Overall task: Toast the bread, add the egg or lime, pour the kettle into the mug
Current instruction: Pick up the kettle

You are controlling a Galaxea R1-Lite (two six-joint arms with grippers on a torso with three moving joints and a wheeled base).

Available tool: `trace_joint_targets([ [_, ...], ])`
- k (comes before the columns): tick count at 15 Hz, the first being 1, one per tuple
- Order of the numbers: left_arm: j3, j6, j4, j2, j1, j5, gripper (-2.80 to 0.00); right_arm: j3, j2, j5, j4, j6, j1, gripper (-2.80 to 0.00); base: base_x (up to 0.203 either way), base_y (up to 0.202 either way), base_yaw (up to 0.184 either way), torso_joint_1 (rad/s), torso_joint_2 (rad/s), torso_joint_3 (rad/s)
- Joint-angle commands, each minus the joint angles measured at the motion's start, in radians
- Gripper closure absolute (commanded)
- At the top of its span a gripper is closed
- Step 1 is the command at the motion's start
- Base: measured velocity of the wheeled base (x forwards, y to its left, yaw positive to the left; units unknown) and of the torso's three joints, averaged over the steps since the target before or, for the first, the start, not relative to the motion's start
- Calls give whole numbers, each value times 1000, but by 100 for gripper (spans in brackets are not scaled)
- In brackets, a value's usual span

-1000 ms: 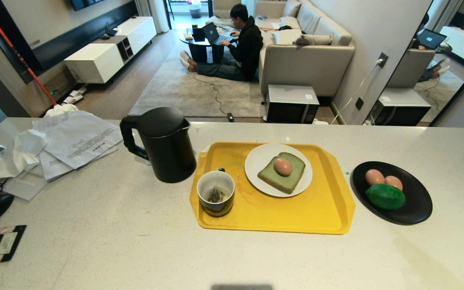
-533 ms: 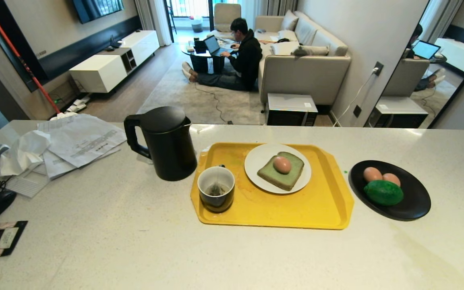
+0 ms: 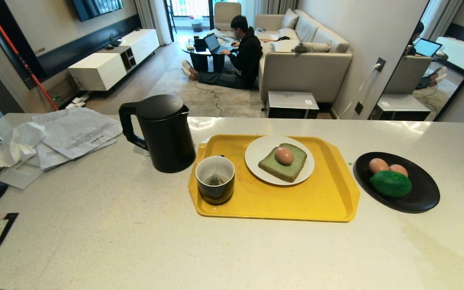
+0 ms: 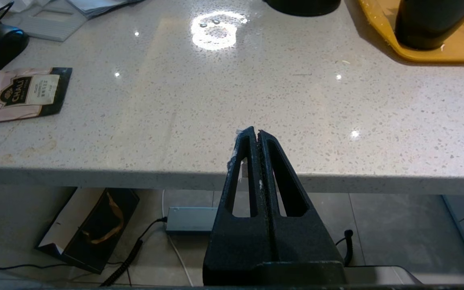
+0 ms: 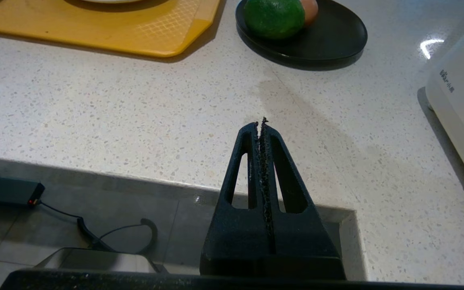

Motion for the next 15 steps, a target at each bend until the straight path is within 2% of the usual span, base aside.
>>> trace_joint_targets([
  [1, 0, 0, -1, -1, 1, 1, 0, 2, 0, 1, 0, -2, 1, 0, 0, 0, 0, -52, 94, 37],
  [10, -15, 5, 2, -1, 1, 1, 0, 2, 0, 2, 0, -2, 1, 0, 0, 0, 0, -1, 7, 3],
  [12, -122, -30, 39, 30, -2, 5, 0, 2, 0, 1, 0, -2, 1, 0, 0, 0, 0, 0, 0, 0],
  [15, -257, -65, 72, 216, -10, 12, 0, 2, 0, 1, 0, -2, 1, 0, 0, 0, 0, 0, 0, 0],
])
